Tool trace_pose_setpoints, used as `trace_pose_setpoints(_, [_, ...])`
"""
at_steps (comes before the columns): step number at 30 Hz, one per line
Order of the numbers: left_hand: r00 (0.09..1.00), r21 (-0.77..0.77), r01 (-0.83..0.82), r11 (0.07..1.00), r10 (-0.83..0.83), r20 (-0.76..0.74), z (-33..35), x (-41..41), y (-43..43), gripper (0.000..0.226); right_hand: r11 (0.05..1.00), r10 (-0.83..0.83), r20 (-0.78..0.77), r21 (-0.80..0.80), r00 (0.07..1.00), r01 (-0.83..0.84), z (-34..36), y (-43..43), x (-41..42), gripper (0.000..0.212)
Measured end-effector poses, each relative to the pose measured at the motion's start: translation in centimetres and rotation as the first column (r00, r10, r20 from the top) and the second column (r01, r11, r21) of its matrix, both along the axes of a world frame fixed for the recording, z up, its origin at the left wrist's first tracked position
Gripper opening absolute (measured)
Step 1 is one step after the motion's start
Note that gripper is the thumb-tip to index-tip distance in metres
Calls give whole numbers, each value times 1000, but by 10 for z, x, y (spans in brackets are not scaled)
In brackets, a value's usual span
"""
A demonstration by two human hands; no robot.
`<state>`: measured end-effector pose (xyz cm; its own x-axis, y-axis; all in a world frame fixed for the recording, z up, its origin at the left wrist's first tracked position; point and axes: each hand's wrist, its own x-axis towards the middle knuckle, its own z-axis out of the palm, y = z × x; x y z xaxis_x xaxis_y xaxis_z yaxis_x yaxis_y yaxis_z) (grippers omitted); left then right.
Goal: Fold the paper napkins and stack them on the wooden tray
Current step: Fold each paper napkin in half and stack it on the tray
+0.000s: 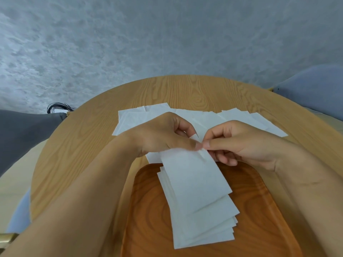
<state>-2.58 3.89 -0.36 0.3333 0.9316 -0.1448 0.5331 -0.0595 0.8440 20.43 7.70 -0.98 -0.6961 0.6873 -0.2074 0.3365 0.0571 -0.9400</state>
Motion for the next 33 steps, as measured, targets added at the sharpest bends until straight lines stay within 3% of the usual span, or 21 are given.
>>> trace_pose_setpoints(10, [997, -1, 65, 998, -65, -27, -5, -1, 6, 10, 995, 97, 98, -4, 990, -97, 2, 2, 6, 19])
trace_pose_setpoints(14, [1000, 114, -22, 993, 21, 8, -11, -1, 11, 8, 987, -140, 37, 87, 989, 137, -3, 14, 12, 21])
trace_pose_setpoints(18, [973, 312, -225, 923, 227, 30, -21, -2, 19, 9, 800, -488, -2, 398, 873, 449, -21, 30, 15, 11])
trace_pose_setpoints(21, [945, 406, -311, 859, 327, 32, -27, -4, 23, 7, 753, -517, 73, 513, 853, 413, -31, 37, 16, 27])
trace_pose_setpoints(25, [912, 460, -265, 848, 375, -166, -35, -5, 25, 17, 796, -444, 223, 544, 868, 267, -35, 36, 15, 61])
trace_pose_setpoints(27, [879, 461, -277, 843, 416, -233, -38, -6, 26, 25, 770, -477, 267, 587, 837, 251, -35, 36, 14, 71])
trace_pose_setpoints(33, [839, 444, -285, 849, 445, -313, -45, -8, 29, 37, 635, -672, 323, 715, 667, 293, -40, 44, 17, 67])
